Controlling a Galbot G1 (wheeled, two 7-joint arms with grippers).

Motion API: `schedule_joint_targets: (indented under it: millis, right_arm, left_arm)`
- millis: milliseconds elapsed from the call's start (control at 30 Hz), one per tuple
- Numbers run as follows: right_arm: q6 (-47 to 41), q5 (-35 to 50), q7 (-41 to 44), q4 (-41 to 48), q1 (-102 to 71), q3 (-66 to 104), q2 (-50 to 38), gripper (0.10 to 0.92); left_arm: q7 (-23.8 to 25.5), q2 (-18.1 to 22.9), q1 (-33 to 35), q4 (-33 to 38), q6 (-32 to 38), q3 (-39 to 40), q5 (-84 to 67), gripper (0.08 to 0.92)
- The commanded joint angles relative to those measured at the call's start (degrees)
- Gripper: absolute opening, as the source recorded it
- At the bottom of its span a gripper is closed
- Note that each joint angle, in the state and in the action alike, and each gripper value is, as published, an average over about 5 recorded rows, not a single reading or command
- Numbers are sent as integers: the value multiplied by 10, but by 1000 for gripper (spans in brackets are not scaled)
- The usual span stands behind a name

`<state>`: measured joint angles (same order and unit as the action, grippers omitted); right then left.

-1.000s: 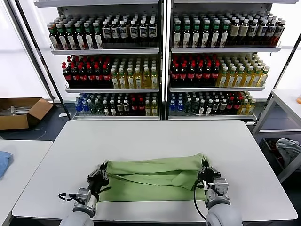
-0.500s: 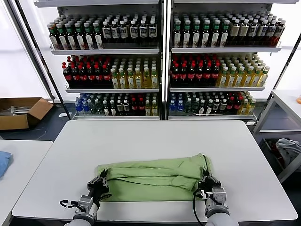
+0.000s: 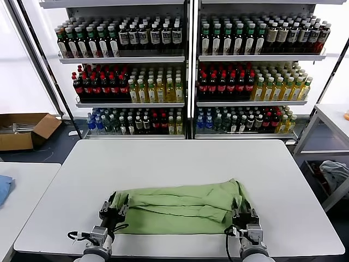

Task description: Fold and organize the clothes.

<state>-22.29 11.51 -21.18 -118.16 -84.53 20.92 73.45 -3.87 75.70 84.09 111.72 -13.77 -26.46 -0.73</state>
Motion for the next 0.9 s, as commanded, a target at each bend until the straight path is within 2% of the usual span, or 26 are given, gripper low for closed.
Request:
schedule_joint_targets:
  millis: [33, 233, 367, 900]
  right_arm:
    - [21, 5, 3, -105, -30, 8, -1, 614]
    - [36, 6, 3, -110, -30, 1, 5, 777]
    - [39, 6, 2, -103, -29, -3, 3, 819]
    - [40, 10, 2, -94, -21, -6, -5, 823]
  left_arm:
    - [-10, 19, 11, 43, -14, -2, 6, 559]
    - [-25, 39, 13, 42, -32, -7, -17, 731]
    - [-31, 46, 11, 35, -48, -10, -47, 809]
    - [-47, 60, -2, -4, -77, -25, -124, 823]
